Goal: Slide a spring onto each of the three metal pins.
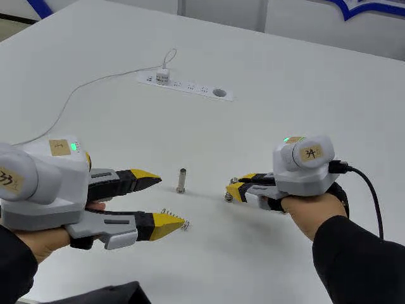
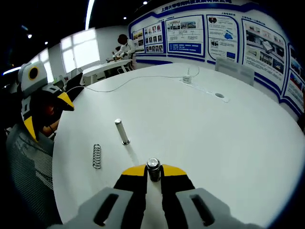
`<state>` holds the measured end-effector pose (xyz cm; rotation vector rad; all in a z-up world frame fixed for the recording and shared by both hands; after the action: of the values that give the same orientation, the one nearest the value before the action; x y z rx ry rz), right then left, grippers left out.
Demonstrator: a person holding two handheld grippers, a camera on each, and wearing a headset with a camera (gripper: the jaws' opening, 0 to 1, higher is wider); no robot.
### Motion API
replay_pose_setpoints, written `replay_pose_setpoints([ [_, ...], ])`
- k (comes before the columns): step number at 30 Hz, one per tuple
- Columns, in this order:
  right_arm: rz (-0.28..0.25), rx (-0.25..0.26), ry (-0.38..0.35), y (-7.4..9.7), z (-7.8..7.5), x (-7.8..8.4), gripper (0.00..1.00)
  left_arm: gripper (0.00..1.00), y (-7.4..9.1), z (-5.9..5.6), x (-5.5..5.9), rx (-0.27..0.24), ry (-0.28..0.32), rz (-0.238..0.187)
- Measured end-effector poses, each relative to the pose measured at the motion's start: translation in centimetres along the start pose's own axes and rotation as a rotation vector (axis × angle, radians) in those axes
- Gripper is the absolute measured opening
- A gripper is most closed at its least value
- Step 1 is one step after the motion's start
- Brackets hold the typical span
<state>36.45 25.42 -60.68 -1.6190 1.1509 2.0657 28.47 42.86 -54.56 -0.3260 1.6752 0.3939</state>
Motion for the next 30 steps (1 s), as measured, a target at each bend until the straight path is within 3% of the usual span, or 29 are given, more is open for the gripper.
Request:
replay_pose_setpoints([
  [11,0.039,0.009,-0.012,0.9,0.2,1.3,0.12,0.51,0.0,0.0,0.0,-0.001,-0.001,-0.004],
  [15,0.054,0.003,-0.026,1.3,1.0,2.0,0.12,0.51,0.0,-0.1,0.0,0.003,-0.003,-0.004],
  [21,0.05,-0.039,-0.038,1.4,3.4,1.3,0.12,0.52,0.0,-0.2,0.0,0.009,-0.006,-0.001],
  [27,0.035,-0.13,0.019,-0.1,6.4,-1.1,0.12,0.52,0.0,-0.2,0.0,0.011,-0.009,0.002],
  [30,0.056,-0.174,0.041,-1.0,7.6,-1.5,0.12,0.52,0.0,-0.3,0.0,0.011,-0.011,0.002],
])
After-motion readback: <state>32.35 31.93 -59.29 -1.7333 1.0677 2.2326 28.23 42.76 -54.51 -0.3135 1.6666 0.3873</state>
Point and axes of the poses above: the centre of the closed fingertips' face, and the gripper's own axes: y roughly backward along the fingers, z roughly to its left, x roughly out of its underside, the point moved 5 cm from there along y, roughly backward along the fingers, and after that the axes turned 14 degrees about -z, right-handed, at the moved point
